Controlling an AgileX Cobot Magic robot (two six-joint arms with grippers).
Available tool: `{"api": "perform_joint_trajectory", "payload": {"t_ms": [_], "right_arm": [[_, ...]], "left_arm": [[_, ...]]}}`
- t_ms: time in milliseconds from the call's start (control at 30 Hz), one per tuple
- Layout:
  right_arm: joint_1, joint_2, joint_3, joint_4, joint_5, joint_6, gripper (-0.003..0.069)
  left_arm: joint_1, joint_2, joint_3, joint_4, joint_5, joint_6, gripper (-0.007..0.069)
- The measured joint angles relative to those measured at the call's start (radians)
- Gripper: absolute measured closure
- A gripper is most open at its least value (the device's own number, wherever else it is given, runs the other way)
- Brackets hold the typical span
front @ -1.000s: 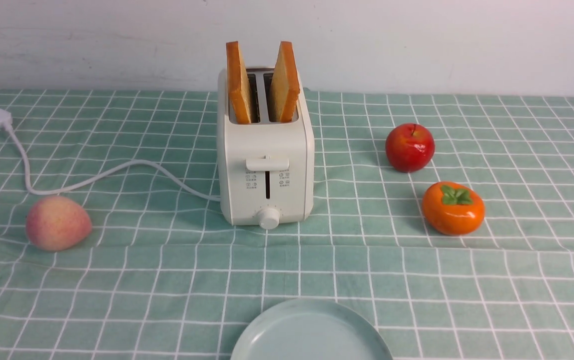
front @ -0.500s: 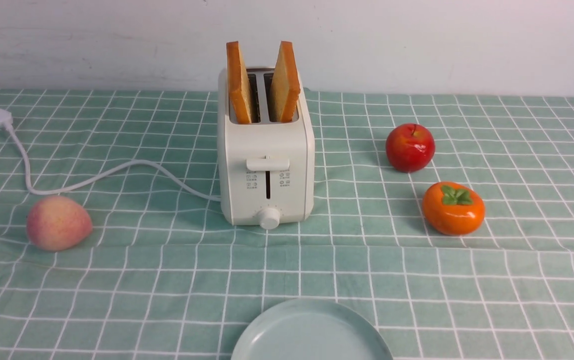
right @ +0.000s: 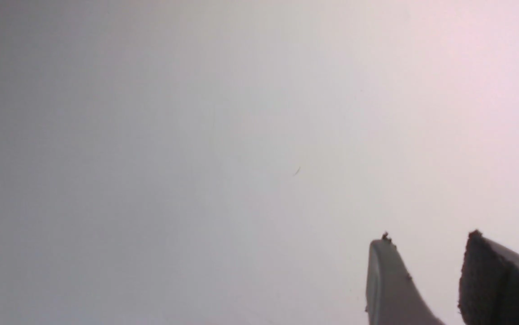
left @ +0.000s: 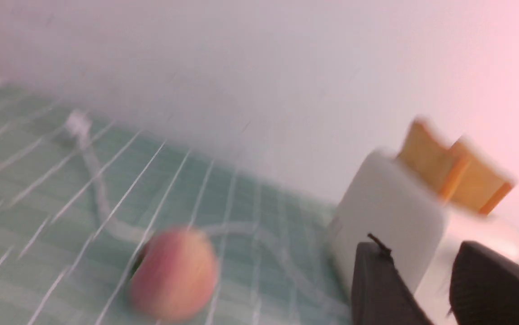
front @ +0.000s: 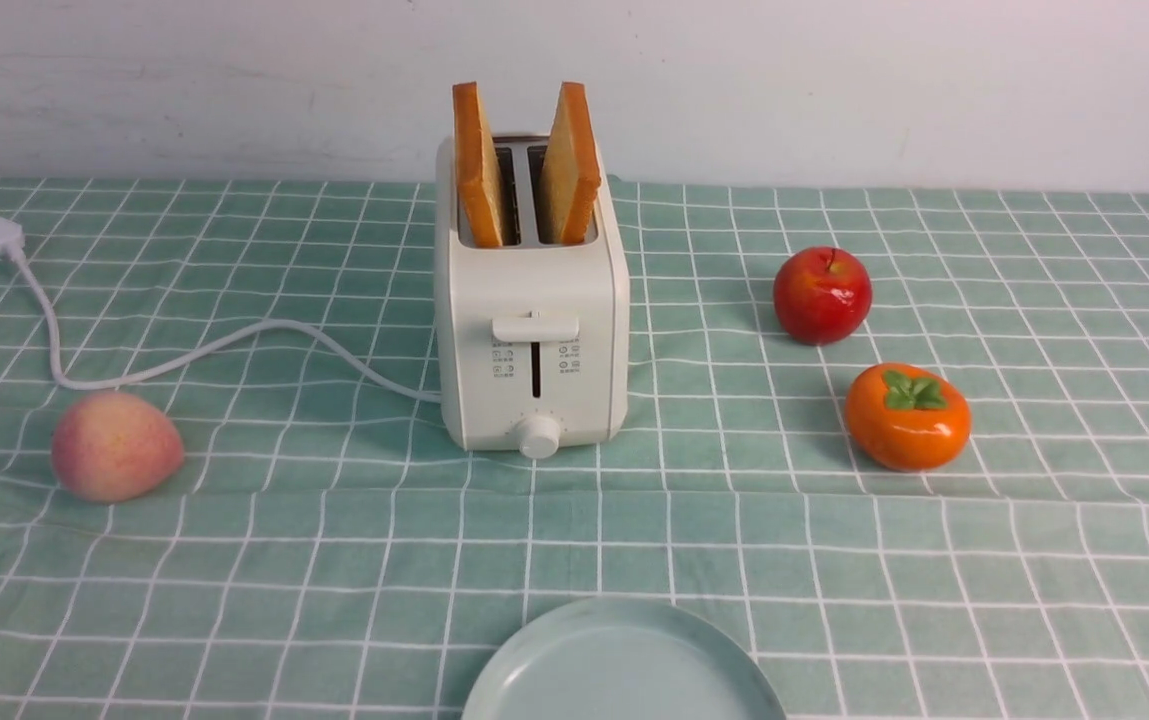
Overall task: Take toasted bread from bread machine on blue coffee table place on plate.
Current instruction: 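Grasp the toast slice in the toaster and pull it up out of the slot with the right gripper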
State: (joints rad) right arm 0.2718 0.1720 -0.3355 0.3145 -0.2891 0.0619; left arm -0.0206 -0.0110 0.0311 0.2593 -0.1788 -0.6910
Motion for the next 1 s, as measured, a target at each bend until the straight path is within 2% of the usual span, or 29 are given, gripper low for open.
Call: {"api": "perform_joint_trajectory", "payload": {"t_ms": [33,133,267,367,433,467,567,600,633,667,700,767,833,1000], "right_arm": [[0.000,0.077,-0.070,0.033,-0.001,-0.090,0.0419],[0.000,0.169,-0.157,0.069,0.003,-0.181,0.0419],[0.000,0.357,-0.313,0.090,0.054,-0.387,0.0419],[0.000,0.434,-0.331,0.083,0.049,-0.516,0.0419],[0.001,0.486,-0.331,0.082,0.045,-0.560,0.0419],[0.001,0.504,-0.331,0.082,0.042,-0.569,0.0419],[0.001,0.575,-0.338,0.082,0.040,-0.579,0.0419],[0.001,0.586,-0.340,0.082,0.043,-0.579,0.0419],[0.001,0.630,-0.382,0.094,0.086,-0.581,0.0419],[0.001,0.636,-0.389,0.094,0.086,-0.581,0.0419],[0.001,0.683,-0.455,0.110,0.162,-0.582,0.0419],[0.001,0.722,-0.528,0.124,0.234,-0.583,0.0419],[0.001,0.819,-0.718,0.145,0.405,-0.584,0.0419],[-0.013,1.009,-0.923,0.139,0.632,-0.584,0.0419]], "left_arm": [[0.000,0.000,0.000,0.002,-0.125,0.000,0.0387],[0.000,0.000,0.000,0.008,-0.259,0.000,0.0387],[0.000,0.000,0.000,0.006,-0.470,0.034,0.0387],[0.001,0.000,-0.010,-0.042,-0.566,0.139,0.0387],[0.001,0.000,-0.064,-0.085,-0.566,0.178,0.0387],[0.001,0.000,-0.087,-0.098,-0.546,0.185,0.0387],[0.001,0.000,-0.247,-0.138,-0.355,0.211,0.0387],[0.001,0.000,-0.260,-0.140,-0.355,0.213,0.0387],[0.001,0.020,-0.367,-0.146,-0.207,0.243,0.0387],[0.001,0.025,-0.395,-0.147,-0.191,0.251,0.0387],[0.001,0.069,-0.492,-0.148,-0.077,0.286,0.0387],[0.001,0.128,-0.579,-0.148,-0.001,0.316,0.0387],[0.001,0.252,-0.703,-0.148,0.153,0.365,0.0387],[0.001,0.480,-0.771,-0.145,0.367,0.386,0.0387]]}}
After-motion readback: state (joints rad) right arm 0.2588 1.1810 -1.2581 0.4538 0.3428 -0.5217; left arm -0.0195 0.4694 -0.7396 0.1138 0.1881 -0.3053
